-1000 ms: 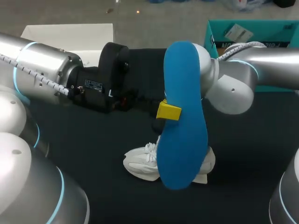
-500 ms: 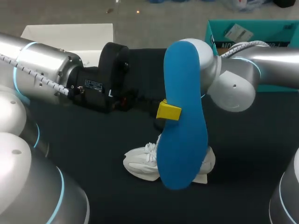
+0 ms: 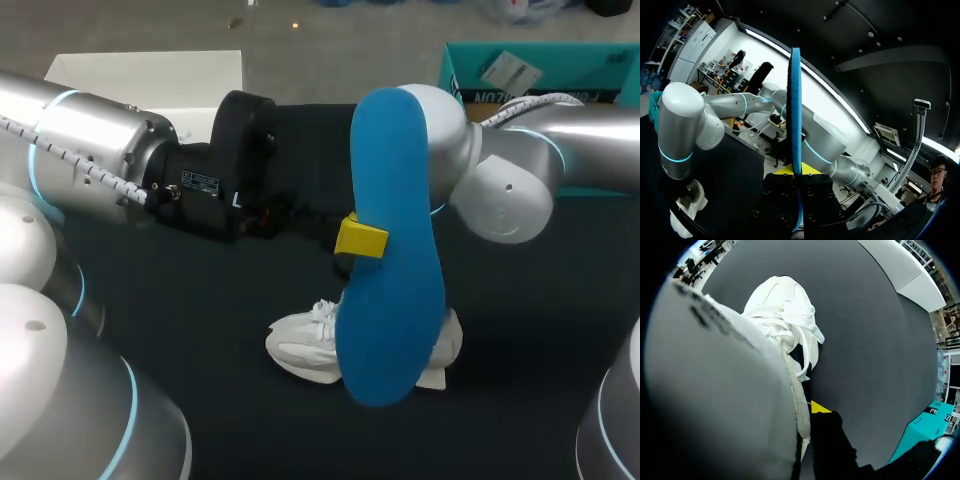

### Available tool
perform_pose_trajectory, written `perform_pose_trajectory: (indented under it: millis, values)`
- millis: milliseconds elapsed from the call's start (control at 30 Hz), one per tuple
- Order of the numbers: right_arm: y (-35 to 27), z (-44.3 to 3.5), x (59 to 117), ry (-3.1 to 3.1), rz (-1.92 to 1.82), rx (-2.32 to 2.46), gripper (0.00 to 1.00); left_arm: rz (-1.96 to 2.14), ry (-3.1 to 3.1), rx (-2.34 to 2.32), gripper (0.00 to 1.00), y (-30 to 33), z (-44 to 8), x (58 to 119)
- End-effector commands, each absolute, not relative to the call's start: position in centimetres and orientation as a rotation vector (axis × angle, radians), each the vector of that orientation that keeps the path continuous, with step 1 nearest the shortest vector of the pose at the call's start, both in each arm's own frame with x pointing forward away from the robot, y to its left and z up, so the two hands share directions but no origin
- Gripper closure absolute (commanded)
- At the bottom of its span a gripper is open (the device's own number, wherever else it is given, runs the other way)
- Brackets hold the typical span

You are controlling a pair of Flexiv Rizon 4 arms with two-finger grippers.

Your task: Take the shoe out of the shoebox, open the shoe tongue, remove and reinsert the insole, then place the shoe into the shoebox

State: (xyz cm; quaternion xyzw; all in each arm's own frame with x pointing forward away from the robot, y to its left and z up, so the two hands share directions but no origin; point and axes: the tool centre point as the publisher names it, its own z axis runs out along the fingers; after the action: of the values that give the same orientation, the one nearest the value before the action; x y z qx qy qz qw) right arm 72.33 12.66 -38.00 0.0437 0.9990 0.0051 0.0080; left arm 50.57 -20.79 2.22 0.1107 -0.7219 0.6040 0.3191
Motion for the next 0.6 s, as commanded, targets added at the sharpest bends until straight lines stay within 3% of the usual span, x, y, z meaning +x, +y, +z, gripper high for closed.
perform_pose_trajectory:
  millis: [33,300,600]
  values:
    - [11.2,-34.6,73.3,3.108,0.056,0.495,1.00,1.591,-1.901,0.297,1.00,-21.0,2.3,50.2]
    - [10.5,-31.7,74.5,2.844,0.457,1.745,1.00,1.591,-1.901,0.297,1.00,-21.0,2.3,50.2]
    - [11.8,-31.0,74.2,2.812,0.526,1.811,1.00,1.591,-1.901,0.297,1.00,-21.0,2.3,50.2]
